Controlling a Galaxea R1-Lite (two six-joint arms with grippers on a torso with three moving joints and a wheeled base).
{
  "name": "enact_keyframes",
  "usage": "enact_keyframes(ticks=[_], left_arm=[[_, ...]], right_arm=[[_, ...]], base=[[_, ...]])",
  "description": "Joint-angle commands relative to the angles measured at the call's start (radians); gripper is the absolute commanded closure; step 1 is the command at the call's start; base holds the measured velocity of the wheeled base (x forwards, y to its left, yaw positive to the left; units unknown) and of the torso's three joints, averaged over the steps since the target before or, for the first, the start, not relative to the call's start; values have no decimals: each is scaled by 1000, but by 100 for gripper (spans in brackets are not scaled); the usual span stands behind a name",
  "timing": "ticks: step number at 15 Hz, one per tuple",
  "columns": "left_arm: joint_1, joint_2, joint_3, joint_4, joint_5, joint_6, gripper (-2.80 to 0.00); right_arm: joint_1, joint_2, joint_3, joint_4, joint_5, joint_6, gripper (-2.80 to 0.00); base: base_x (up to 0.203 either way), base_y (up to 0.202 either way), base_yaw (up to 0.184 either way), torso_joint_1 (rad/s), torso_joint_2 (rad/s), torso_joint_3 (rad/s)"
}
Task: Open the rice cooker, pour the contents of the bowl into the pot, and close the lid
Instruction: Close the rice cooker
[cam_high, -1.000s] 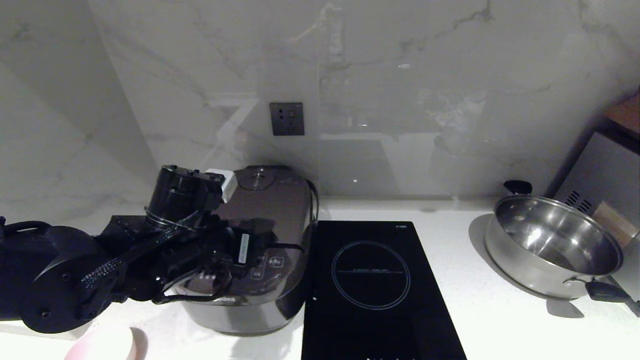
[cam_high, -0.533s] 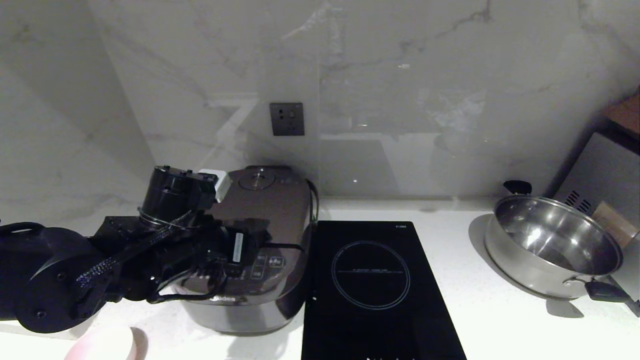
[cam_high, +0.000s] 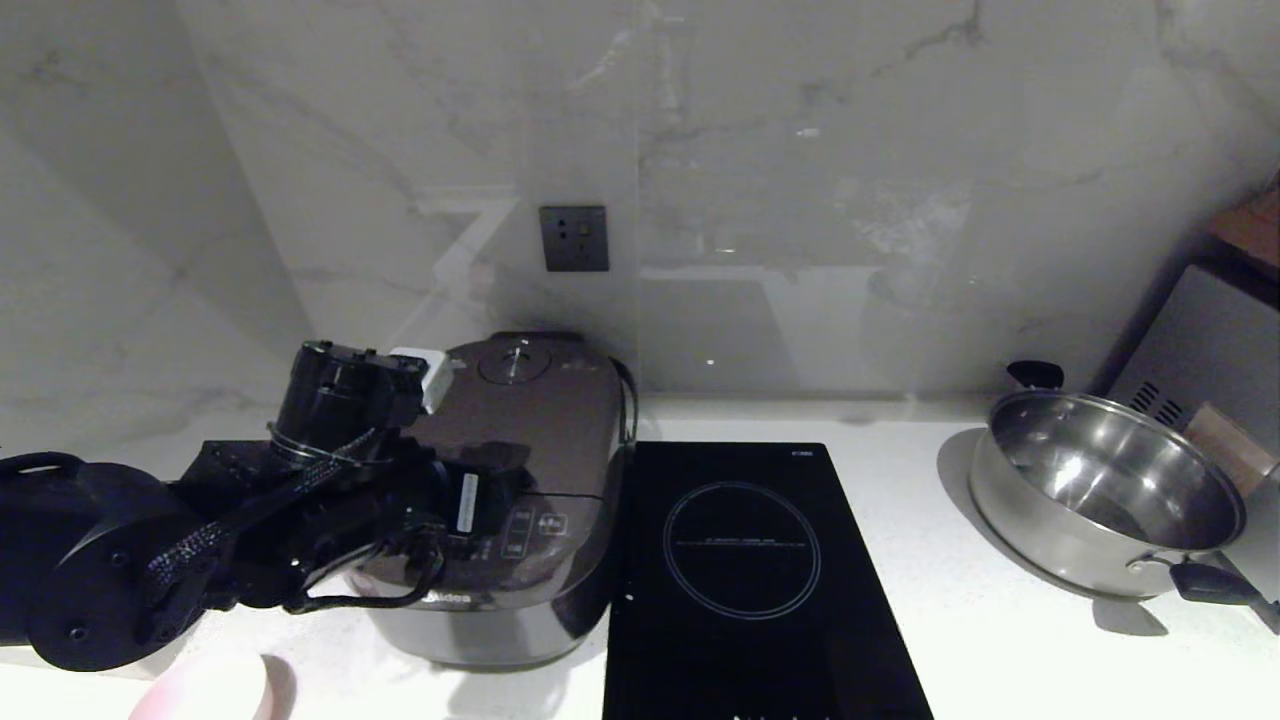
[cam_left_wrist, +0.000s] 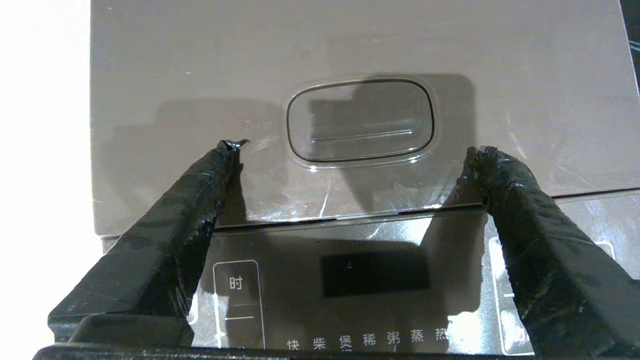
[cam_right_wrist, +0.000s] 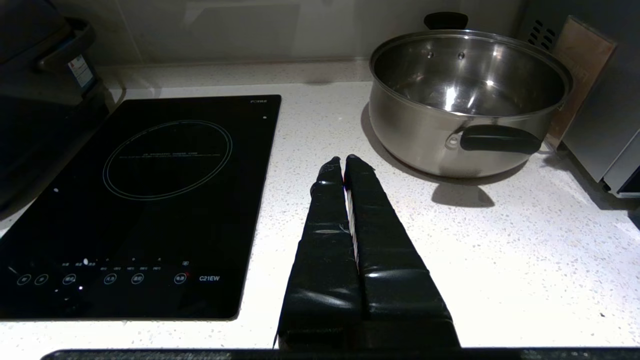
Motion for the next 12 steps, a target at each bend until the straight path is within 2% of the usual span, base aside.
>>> enact_keyframes(ticks=[1, 5, 12], left_arm=[[4, 4, 1, 2, -8, 0, -280], [-4, 16, 7, 6, -51, 1, -280], [-5, 29, 33, 7, -52, 4, -280]], right_arm=[[-1, -2, 0, 0, 0, 0, 0], [0, -2, 0, 0, 0, 0, 0], [0, -2, 0, 0, 1, 0, 0]], base=[[0, 0, 0, 0, 0, 0], [0, 0, 0, 0, 0, 0], [0, 0, 0, 0, 0, 0]])
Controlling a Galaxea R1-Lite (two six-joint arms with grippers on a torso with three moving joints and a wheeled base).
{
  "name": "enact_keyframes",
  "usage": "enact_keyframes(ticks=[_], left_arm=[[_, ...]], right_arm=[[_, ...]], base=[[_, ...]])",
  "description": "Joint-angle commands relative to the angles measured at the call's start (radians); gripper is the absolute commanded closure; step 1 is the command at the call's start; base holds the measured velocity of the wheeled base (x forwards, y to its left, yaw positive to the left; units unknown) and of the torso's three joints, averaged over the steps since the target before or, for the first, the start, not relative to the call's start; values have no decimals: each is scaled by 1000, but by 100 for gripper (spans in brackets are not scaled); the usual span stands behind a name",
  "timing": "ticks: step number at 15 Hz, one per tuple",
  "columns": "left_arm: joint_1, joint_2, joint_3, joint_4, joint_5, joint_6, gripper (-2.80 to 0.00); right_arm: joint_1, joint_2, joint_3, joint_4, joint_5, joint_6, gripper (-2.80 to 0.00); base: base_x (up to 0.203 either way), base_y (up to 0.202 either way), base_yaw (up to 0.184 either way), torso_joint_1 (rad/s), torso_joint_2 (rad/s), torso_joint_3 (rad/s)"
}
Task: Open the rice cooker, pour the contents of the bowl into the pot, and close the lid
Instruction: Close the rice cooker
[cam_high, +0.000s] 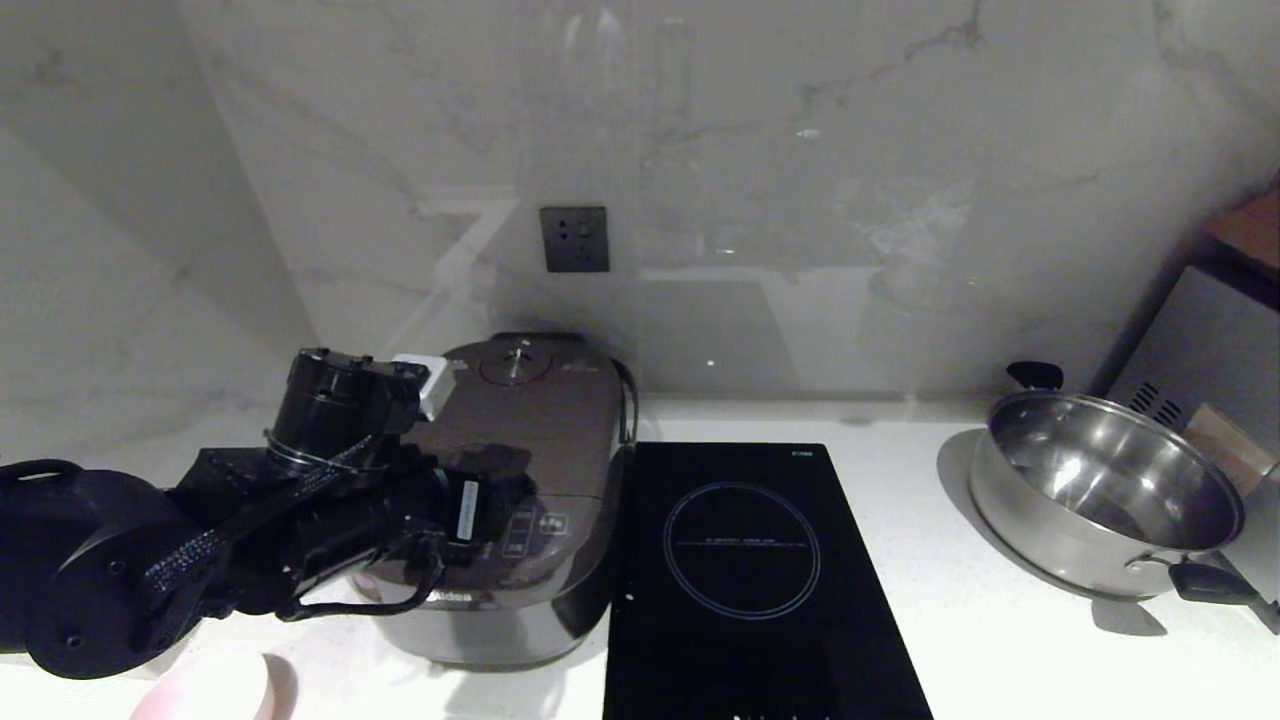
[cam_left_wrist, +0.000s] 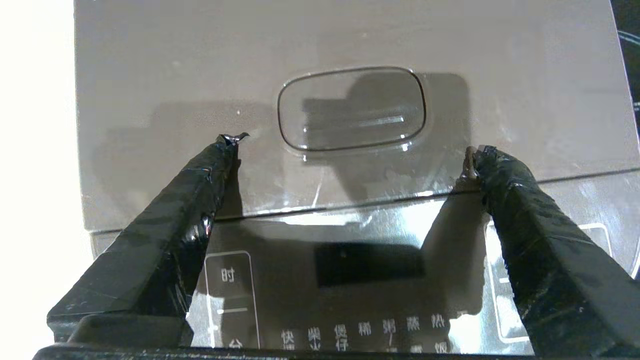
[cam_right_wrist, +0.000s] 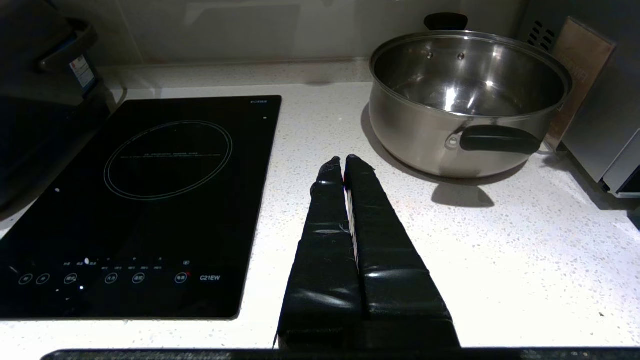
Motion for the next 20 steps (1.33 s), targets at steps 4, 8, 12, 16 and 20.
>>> enact_keyframes(ticks=[4, 8, 12, 16, 20], left_arm=[[-9, 7, 14, 6, 1, -1, -280], [-9, -22, -69, 6, 1, -12, -280], [-4, 23, -146, 5, 2, -69, -280], [8, 35, -178, 4, 9, -95, -280], [53, 6, -221, 4, 12, -130, -280]], right_arm=[[1, -2, 0, 0, -1, 0, 0], [0, -2, 0, 0, -1, 0, 0], [1, -2, 0, 0, -1, 0, 0], [1, -2, 0, 0, -1, 0, 0], [1, -2, 0, 0, 1, 0, 0]], base=[[0, 0, 0, 0, 0, 0], [0, 0, 0, 0, 0, 0], [0, 0, 0, 0, 0, 0], [0, 0, 0, 0, 0, 0], [0, 0, 0, 0, 0, 0]])
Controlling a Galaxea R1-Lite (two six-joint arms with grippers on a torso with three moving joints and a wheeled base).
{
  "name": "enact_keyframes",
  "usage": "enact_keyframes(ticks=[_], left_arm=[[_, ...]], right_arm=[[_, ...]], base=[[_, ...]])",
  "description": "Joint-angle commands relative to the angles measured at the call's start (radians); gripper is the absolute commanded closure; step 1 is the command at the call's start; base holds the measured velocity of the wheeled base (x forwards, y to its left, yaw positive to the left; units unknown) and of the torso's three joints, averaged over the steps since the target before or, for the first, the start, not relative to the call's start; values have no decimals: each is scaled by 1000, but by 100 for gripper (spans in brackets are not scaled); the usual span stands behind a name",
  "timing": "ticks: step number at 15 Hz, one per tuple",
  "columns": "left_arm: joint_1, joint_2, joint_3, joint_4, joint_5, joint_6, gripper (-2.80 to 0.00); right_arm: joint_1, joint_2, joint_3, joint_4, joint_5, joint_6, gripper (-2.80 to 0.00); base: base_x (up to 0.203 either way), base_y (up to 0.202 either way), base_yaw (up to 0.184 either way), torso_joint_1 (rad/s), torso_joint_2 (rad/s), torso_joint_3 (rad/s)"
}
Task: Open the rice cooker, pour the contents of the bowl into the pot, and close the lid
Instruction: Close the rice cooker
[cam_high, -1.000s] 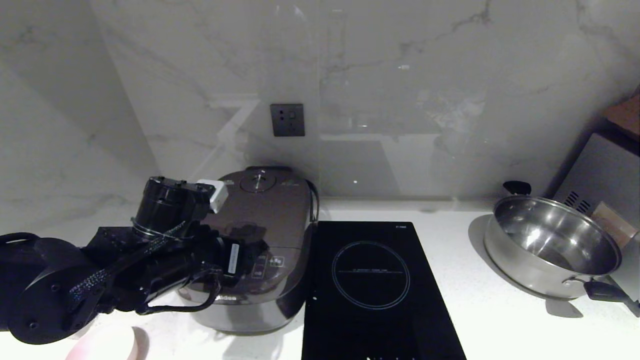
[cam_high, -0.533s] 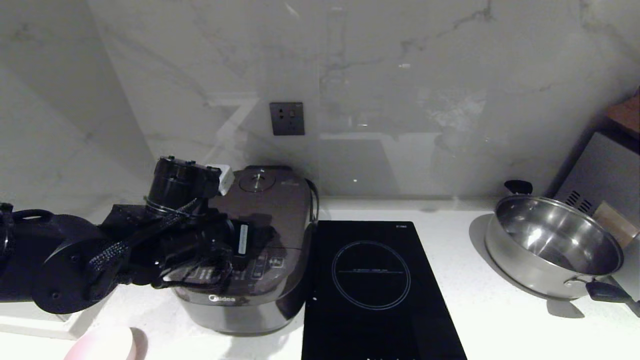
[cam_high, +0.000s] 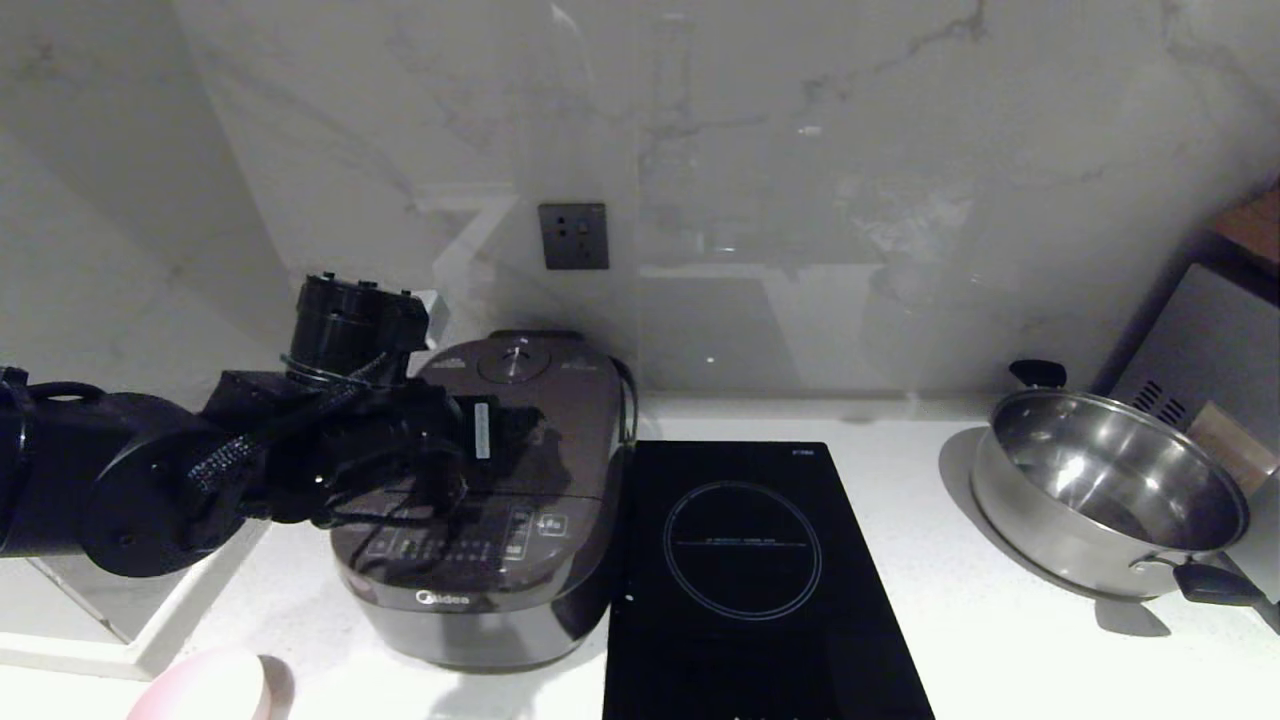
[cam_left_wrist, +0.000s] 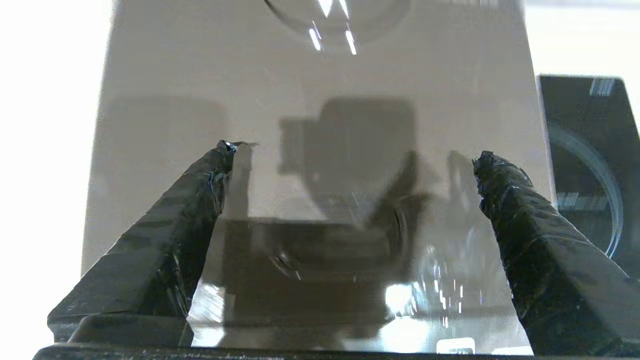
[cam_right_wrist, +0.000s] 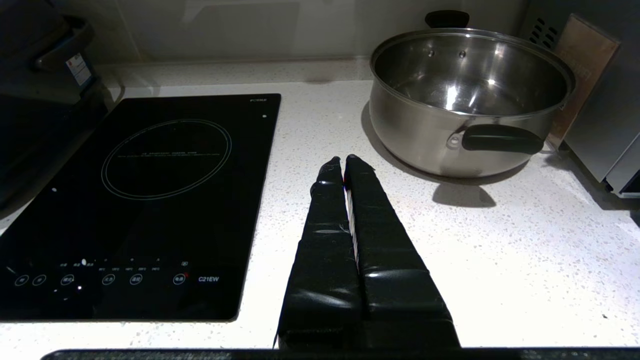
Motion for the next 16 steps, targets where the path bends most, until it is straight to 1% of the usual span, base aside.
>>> enact_keyframes(ticks=[1, 4, 6, 9, 10, 12, 13, 16], left_arm=[[22, -26, -17, -3, 2, -6, -280], [35, -70, -11, 8, -2, -6, -280], [28, -124, 26, 74, -18, -15, -280], [7, -220, 92, 127, -142, -87, -280], [5, -249, 105, 152, -172, -104, -280], [8, -296, 124, 207, -183, -114, -280], [7, -320, 137, 219, -183, -115, 0], [8, -412, 162, 234, -198, -111, 0]], right_arm=[[1, -2, 0, -1, 0, 0, 0], [-1, -2, 0, -1, 0, 0, 0], [1, -1, 0, -1, 0, 0, 0], [1, -1, 0, -1, 0, 0, 0], [1, -2, 0, -1, 0, 0, 0], [-1, -2, 0, -1, 0, 0, 0], [1, -2, 0, -1, 0, 0, 0], [1, -2, 0, -1, 1, 0, 0]], base=[[0, 0, 0, 0, 0, 0], [0, 0, 0, 0, 0, 0], [0, 0, 0, 0, 0, 0], [0, 0, 0, 0, 0, 0], [0, 0, 0, 0, 0, 0], [0, 0, 0, 0, 0, 0], [0, 0, 0, 0, 0, 0], [0, 0, 0, 0, 0, 0]])
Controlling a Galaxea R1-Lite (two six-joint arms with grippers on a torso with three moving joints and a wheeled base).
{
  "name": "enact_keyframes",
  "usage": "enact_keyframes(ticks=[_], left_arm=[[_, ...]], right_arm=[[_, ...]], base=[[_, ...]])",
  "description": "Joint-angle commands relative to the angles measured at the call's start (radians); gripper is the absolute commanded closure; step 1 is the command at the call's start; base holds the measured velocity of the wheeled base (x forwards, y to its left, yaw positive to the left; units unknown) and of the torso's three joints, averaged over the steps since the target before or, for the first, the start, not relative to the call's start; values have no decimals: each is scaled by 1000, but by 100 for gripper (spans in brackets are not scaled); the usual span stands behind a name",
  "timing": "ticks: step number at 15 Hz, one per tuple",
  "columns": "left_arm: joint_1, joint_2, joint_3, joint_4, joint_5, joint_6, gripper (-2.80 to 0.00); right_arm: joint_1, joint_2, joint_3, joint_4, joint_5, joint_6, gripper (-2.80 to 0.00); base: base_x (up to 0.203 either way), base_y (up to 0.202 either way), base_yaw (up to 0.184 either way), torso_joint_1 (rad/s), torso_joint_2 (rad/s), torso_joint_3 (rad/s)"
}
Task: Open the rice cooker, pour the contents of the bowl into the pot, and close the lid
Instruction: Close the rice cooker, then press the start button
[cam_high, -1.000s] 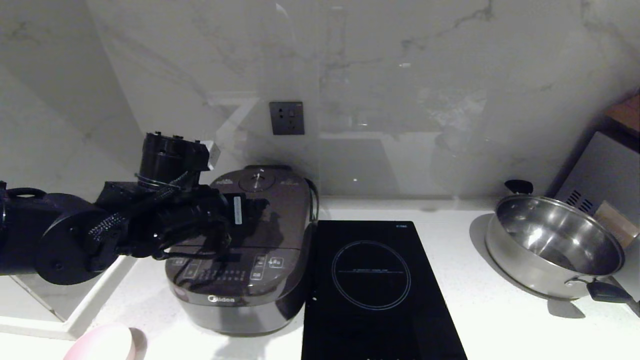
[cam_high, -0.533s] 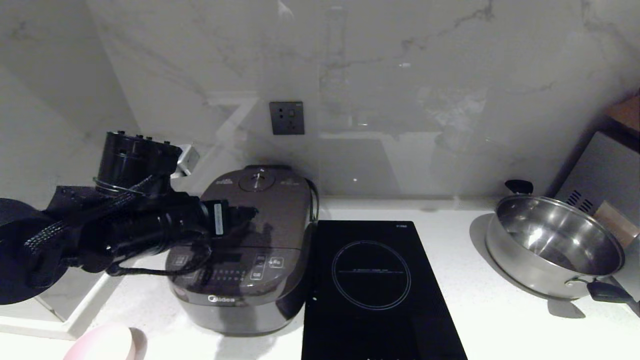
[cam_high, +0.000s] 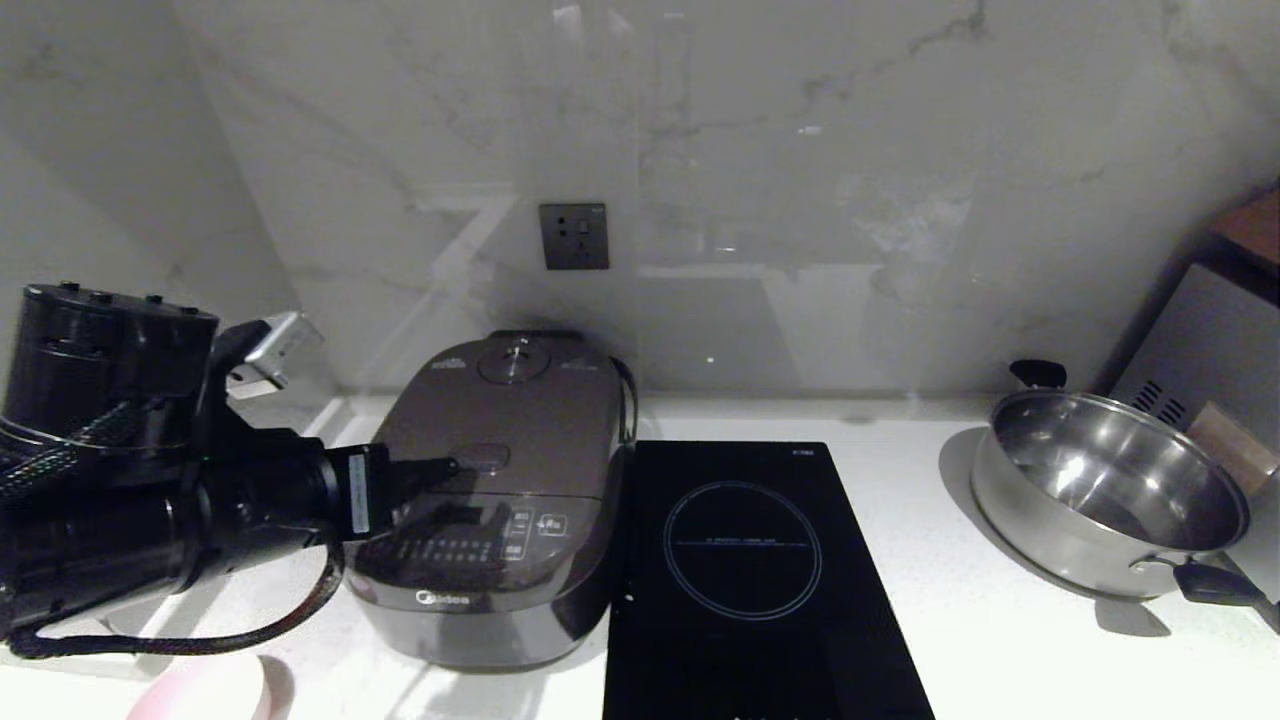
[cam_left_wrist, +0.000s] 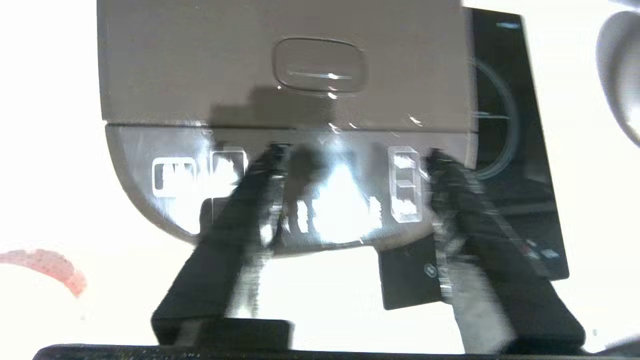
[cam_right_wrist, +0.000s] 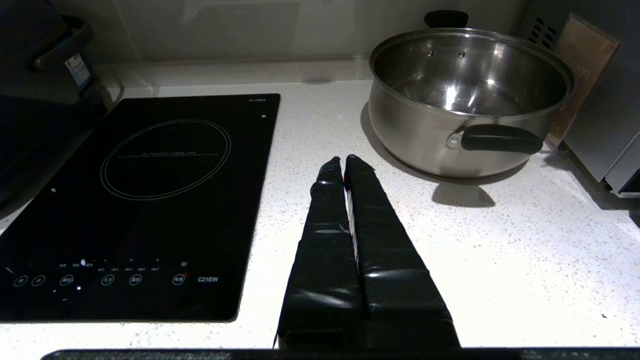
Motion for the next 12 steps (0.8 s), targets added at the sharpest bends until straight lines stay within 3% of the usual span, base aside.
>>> enact_keyframes(ticks=[1, 3, 5, 7, 9, 12], left_arm=[[4, -96, 15, 14, -19, 1, 0], [43, -177, 37, 27, -84, 43, 0], [109, -256, 53, 26, -226, 101, 0], [145, -344, 59, 30, -364, 119, 0], [156, -398, 73, 36, -385, 123, 0], [184, -501, 107, 36, -348, 140, 0]], right_arm=[[-1, -1, 0, 0, 0, 0, 0], [-1, -2, 0, 0, 0, 0, 0], [0, -2, 0, 0, 0, 0, 0], [0, -2, 0, 0, 0, 0, 0], [0, -2, 0, 0, 0, 0, 0], [-1, -2, 0, 0, 0, 0, 0]], base=[[0, 0, 0, 0, 0, 0], [0, 0, 0, 0, 0, 0], [0, 0, 0, 0, 0, 0], [0, 0, 0, 0, 0, 0], [0, 0, 0, 0, 0, 0], [0, 0, 0, 0, 0, 0]])
